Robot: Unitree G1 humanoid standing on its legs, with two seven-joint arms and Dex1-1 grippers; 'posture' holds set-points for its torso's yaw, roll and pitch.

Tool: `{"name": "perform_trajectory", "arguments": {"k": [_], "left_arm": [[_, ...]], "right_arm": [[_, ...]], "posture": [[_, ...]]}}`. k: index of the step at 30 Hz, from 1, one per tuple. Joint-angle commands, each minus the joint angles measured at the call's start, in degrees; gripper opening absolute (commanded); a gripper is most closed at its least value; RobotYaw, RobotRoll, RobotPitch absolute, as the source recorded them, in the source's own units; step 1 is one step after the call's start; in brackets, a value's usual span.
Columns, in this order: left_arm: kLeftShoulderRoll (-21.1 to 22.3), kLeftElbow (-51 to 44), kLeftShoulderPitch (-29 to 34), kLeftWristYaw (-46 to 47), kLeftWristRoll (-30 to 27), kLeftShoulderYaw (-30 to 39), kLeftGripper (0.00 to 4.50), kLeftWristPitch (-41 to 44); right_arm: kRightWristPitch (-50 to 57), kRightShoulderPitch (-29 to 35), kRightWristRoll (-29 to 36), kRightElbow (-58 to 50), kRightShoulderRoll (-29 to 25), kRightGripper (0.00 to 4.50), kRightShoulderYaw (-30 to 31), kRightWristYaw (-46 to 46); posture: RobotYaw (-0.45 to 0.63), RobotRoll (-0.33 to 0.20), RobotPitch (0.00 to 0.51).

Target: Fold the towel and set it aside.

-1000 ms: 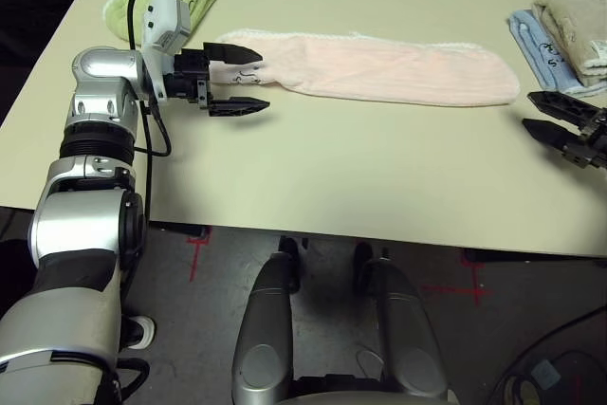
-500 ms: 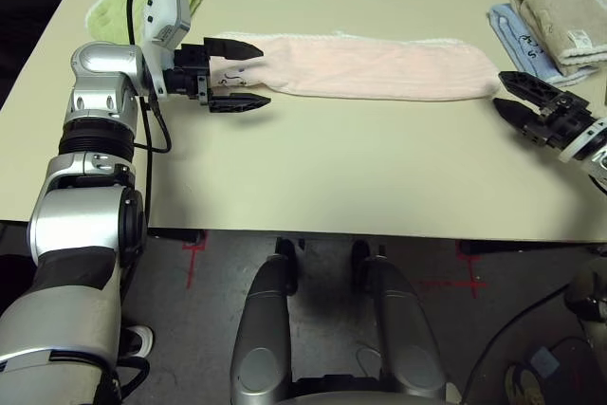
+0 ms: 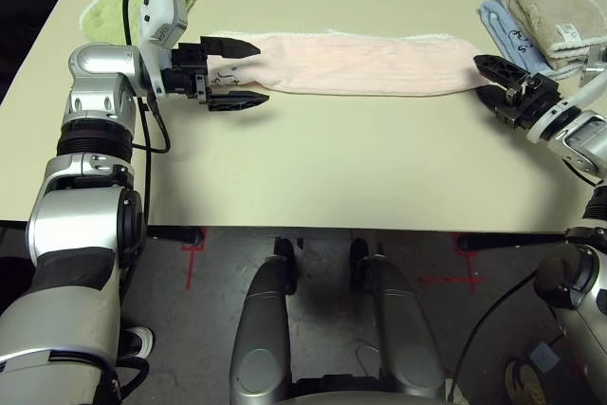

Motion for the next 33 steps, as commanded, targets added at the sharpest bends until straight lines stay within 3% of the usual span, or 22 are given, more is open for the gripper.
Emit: {"name": "perform_trajectory", "arguments": {"k": [1,6,8,17,33], "left_arm": [[1.0,0.0,1.3,1.6,0.3,0.3,4.5,1.9],[1.5,-0.6,1.7,5.7,1.3,0.0,4.5,2.9],[1.7,-0.9,2.3,6.7,1.2,0.1,4.5,3.1],[1.8,-2.7,4.4,4.6,-2.2,2.1,4.5,2.5],[2.1,-6.2,6.8,7.5,-3.1,3.4,4.5,3.9]], "right_arm": [[-0.1,0.9,0.6,-0.6,0.6,2.46,0.6,-1.8],[-1.6,0.2,0.9,0.1,0.0,0.49,0.7,-2.6],[-1.9,-0.2,0.9,0.4,-0.6,0.05,0.9,-2.5],[-3.1,-0.9,0.2,3.1,-4.1,0.05,3.0,-0.2],[-7.3,-1.0,-4.3,9.9,-15.1,0.05,8.9,10.8]], "posture": [[0.06,0.0,0.412],[0.06,0.0,0.411],[0.06,0.0,0.411],[0.07,0.0,0.41],[0.08,0.0,0.402]]}}
